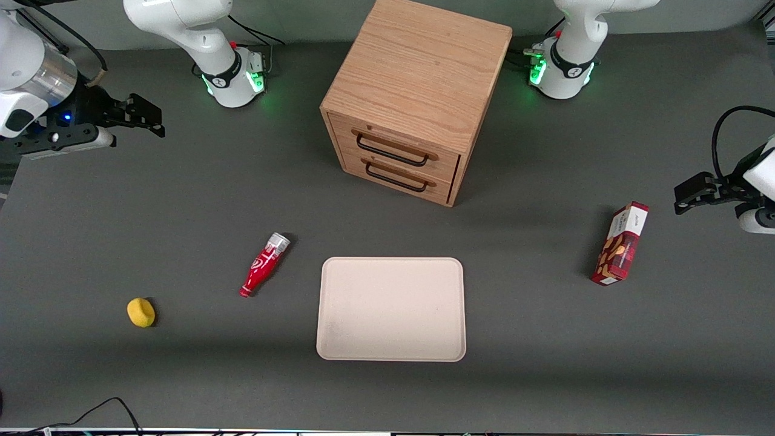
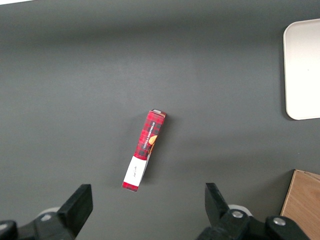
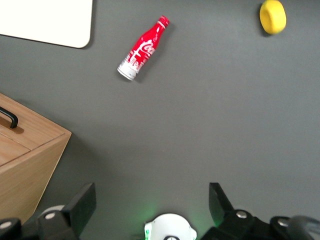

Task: Place coke bottle on tray
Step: 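Move the open right gripper down over the red Coca-Cola bottle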

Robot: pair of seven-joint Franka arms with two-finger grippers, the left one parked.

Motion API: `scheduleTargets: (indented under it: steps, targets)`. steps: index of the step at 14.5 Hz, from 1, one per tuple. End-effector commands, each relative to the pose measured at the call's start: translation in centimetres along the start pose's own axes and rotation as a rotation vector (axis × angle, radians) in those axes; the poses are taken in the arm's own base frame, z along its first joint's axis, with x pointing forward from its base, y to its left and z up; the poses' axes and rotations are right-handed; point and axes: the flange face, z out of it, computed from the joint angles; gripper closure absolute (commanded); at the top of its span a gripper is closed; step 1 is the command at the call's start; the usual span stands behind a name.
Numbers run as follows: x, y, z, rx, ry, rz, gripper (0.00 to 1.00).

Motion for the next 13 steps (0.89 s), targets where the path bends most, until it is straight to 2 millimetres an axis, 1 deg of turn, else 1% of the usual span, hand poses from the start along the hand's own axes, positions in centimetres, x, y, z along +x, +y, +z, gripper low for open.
scheduleTargets:
  steps: [1,2,4,5,7,8,9,10,11,12,13]
  targets:
    - [-0.3,0.3,-1.0,0.023,-0.007,-0.003,0.0]
    - [0.0,0.2,-1.1,0.023,-0.006,-0.005,0.0]
    - [0.6,-0.2,-0.5,0.018,-0.018,-0.016,0.0]
    - [1.0,-1.0,0.0,0.015,-0.03,-0.016,0.0]
    - [1.8,-2.8,1.2,0.002,-0.04,0.058,0.0]
    - [2.9,-4.1,2.4,-0.005,-0.047,0.088,0.0]
    - [4.1,-5.0,3.7,-0.009,-0.046,0.129,0.0]
    - [5.5,-5.3,5.4,-0.009,-0.045,0.158,0.0]
    - [6.7,-6.2,7.4,-0.01,-0.04,0.165,0.0]
    - [7.6,-6.7,9.4,-0.007,-0.023,0.187,0.0]
    - [8.1,-6.7,11.4,-0.001,0.0,0.211,0.0]
